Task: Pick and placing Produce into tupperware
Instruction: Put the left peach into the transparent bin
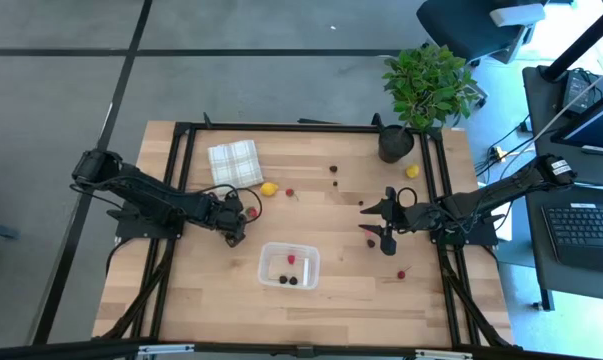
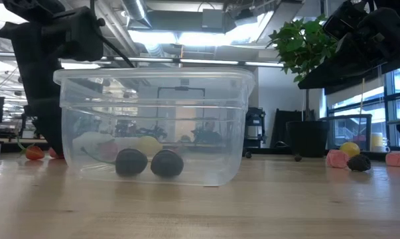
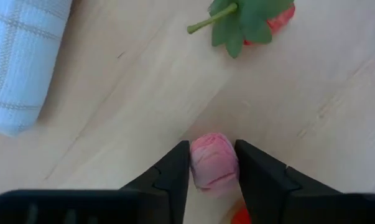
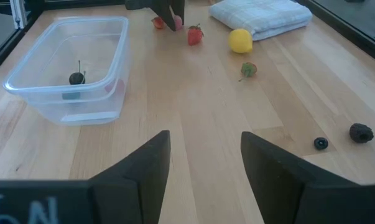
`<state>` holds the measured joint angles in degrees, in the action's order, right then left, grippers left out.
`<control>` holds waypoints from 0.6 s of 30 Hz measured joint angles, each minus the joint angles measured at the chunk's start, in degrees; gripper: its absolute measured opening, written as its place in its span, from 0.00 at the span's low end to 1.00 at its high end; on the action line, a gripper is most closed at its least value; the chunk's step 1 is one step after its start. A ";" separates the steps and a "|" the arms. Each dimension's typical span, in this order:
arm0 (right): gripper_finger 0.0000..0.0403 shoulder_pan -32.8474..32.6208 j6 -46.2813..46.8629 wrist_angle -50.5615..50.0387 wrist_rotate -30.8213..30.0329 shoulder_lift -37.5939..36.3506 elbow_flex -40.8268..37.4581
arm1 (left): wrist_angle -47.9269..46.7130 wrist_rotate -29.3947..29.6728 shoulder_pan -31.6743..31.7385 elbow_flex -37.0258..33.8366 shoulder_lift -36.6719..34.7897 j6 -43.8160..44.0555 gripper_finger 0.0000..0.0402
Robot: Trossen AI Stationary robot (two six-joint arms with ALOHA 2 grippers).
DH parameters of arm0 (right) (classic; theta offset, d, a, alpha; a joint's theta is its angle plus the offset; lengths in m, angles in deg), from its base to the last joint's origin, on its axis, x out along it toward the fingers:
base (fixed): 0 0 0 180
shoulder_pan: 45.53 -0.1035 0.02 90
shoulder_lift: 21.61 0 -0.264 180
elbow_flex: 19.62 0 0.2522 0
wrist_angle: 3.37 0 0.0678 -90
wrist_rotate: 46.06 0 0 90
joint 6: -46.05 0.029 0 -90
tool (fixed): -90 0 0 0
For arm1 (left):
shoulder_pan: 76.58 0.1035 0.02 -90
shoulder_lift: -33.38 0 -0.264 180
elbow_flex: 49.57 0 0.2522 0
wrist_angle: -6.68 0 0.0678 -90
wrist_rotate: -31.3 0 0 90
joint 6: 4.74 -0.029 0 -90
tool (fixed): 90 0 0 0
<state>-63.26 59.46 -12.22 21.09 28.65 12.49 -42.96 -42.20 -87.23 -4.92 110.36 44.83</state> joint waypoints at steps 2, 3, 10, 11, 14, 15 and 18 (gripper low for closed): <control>0.49 0.00 0.00 0.00 0.00 0.00 0.00 | -1.53 -0.55 0.00 0.78 -0.69 -2.21 0.25; 0.49 -0.01 0.00 0.00 0.00 0.00 0.00 | -1.56 -0.59 0.00 1.39 -1.25 -3.35 0.24; 0.49 -0.02 -0.04 -0.04 0.00 -0.02 0.00 | 0.27 -0.17 -0.62 6.01 -5.25 -7.70 0.21; 0.49 -0.02 -0.04 -0.04 0.01 -0.01 0.00 | 0.62 -0.03 -0.85 6.73 -5.72 -8.40 0.22; 0.49 -0.01 -0.07 -0.04 0.00 -0.01 0.00 | 3.81 0.04 -2.16 8.62 -5.99 -11.62 0.25; 0.49 -0.01 -0.07 -0.04 0.00 -0.02 0.00 | 5.57 0.01 -2.76 9.39 -6.12 -13.13 0.25; 0.49 -0.02 -0.13 -0.02 0.00 -0.02 0.00 | 11.58 0.00 -4.66 11.09 -6.13 -17.83 0.25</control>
<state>-63.28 59.33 -12.24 21.09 28.63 12.49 -31.38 -42.20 -91.90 6.16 104.23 27.00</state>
